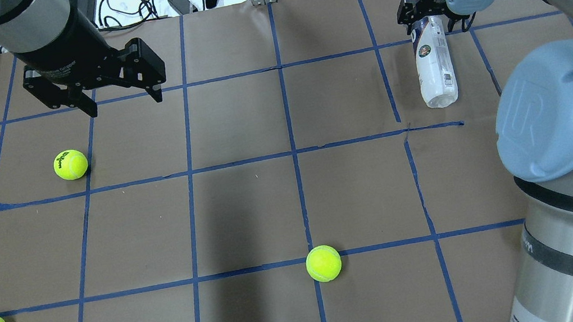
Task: Lift up tennis ball bucket
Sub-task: 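Lower the right gripper and grasp the tube's open end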
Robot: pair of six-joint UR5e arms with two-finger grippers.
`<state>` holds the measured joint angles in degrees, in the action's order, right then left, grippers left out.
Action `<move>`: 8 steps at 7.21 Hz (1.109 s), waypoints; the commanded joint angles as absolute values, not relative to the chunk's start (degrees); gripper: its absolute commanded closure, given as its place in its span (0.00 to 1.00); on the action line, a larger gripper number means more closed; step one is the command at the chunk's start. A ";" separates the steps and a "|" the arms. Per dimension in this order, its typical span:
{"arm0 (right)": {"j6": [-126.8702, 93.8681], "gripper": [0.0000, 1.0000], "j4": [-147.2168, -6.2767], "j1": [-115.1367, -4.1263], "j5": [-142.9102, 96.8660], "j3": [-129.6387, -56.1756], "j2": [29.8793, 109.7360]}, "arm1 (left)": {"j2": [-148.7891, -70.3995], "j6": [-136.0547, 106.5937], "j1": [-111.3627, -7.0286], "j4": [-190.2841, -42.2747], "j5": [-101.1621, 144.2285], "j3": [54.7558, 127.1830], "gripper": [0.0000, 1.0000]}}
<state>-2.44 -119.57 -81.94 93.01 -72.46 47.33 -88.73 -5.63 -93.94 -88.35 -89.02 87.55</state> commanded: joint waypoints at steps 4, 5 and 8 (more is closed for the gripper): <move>4.56 0.09 -122.08 -81.91 92.90 -73.04 45.53 | -88.68 -5.62 -93.78 -88.42 -88.95 87.63 0.00; 4.92 0.15 -122.34 -81.91 92.99 -73.04 45.53 | -88.59 -5.62 -93.78 -88.42 -89.03 87.63 0.00; 8.96 0.17 -126.12 -82.09 92.81 -73.21 45.44 | -88.59 -5.62 -93.78 -88.51 -89.03 87.63 0.00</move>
